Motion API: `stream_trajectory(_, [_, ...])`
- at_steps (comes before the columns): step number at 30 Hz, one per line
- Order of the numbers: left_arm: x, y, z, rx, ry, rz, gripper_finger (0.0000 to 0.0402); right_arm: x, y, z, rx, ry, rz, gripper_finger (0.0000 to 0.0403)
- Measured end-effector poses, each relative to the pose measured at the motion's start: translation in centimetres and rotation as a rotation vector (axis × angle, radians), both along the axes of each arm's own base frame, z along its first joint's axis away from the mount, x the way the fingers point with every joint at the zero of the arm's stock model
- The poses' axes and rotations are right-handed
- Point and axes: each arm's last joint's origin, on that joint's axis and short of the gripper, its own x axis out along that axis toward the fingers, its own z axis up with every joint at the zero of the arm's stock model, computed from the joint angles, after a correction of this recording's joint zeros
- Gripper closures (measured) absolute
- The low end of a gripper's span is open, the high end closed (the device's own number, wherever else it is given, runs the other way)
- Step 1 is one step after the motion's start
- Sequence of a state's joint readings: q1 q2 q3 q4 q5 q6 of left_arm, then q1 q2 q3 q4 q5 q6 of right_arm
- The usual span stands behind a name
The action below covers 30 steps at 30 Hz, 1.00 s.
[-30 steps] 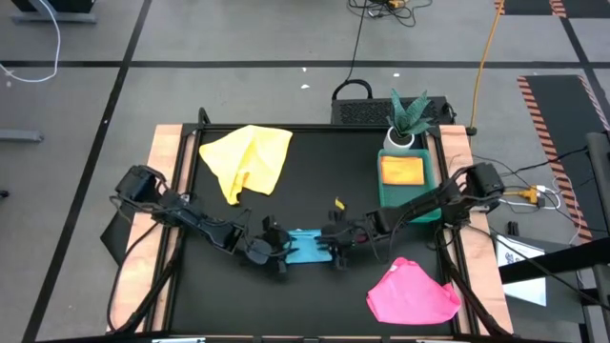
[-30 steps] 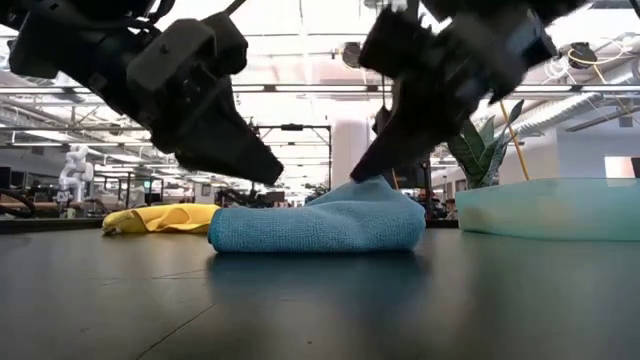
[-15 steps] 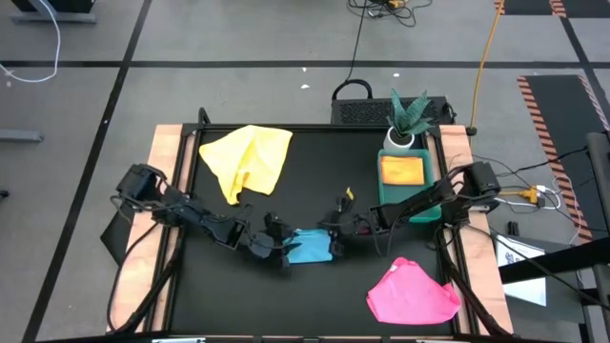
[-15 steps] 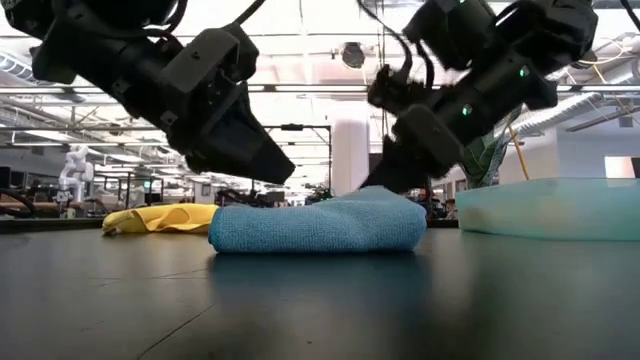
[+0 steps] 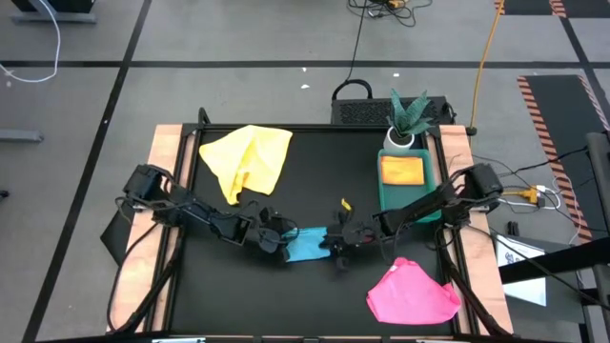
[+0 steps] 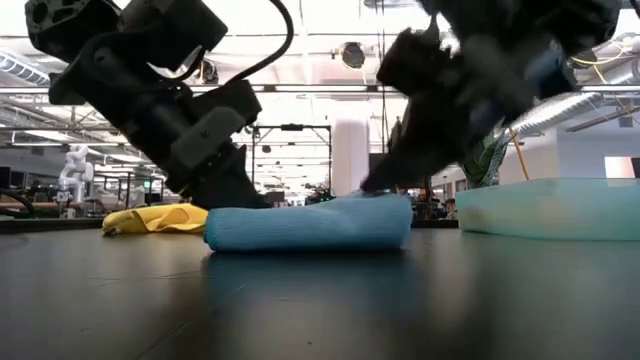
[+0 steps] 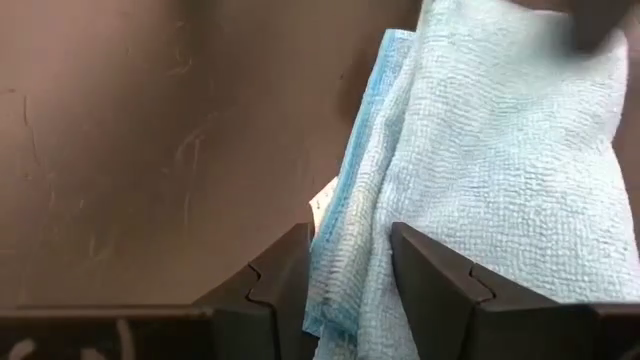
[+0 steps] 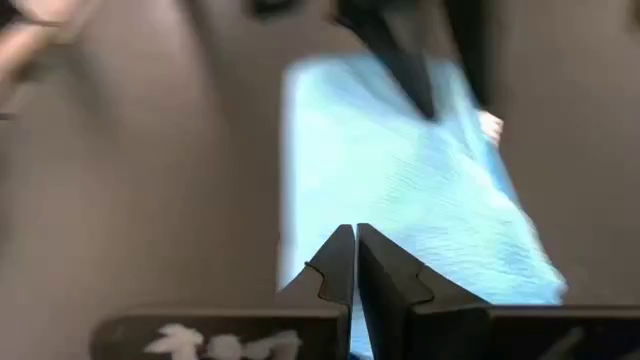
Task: Fold microfiber towels
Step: Fold the blue microfiber cloth
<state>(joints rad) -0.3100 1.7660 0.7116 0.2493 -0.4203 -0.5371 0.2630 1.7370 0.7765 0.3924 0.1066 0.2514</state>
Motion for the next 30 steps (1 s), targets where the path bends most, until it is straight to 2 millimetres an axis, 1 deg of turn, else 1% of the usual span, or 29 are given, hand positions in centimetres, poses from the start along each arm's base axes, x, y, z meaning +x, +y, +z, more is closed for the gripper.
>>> stream_trajectory(4, [-0.2, -0.2, -0.1, 0.007, 0.015, -0.004, 0.0257, 0.2, -1.3, -2.0, -0.092, 0.056, -0.190, 0.0397])
stream_trajectory(7, [-0.2, -0.1, 0.2, 0.009, 0.013, -0.002, 0.0257, 0.3, -1.6, -2.3, -0.098, 0.065, -0.204, 0.0397])
stream_trajectory(10, [-0.2, -0.1, 1.0, 0.001, -0.020, 0.000, 0.0257, 0.1, -1.4, -1.7, -0.096, 0.055, -0.194, 0.0397])
stream_trajectory(12, [-0.2, -0.1, 1.3, 0.004, -0.026, -0.005, 0.0257, 0.0, -1.1, -0.7, -0.082, 0.019, -0.182, 0.0397])
stream_trajectory(15, [-0.2, -0.1, 1.5, 0.004, -0.040, -0.010, 0.0257, 0.1, -0.8, 0.7, -0.028, -0.038, -0.143, 0.0397])
stream_trajectory(18, [-0.3, 0.0, 1.4, 0.007, -0.026, -0.008, 0.0257, 0.3, -0.9, 1.1, -0.003, -0.083, -0.153, 0.0397])
stream_trajectory(20, [-0.4, 0.0, 1.2, 0.018, -0.006, 0.000, 0.0257, 0.6, -1.3, 0.7, 0.000, -0.081, -0.175, 0.0397])
stream_trajectory(25, [-0.7, 0.4, 0.9, 0.069, 0.028, 0.039, 0.0257, 1.1, -3.0, -1.9, 0.007, -0.021, -0.312, 0.0402])
stream_trajectory(27, [-0.9, 0.7, 0.8, 0.111, 0.048, 0.074, 0.0257, 1.3, -3.4, -2.6, 0.021, -0.009, -0.337, 0.0402])
stream_trajectory(30, [-1.0, 1.0, 1.6, 0.139, 0.024, 0.109, 0.0257, 1.3, -3.5, -3.0, 0.026, 0.007, -0.350, 0.0402])
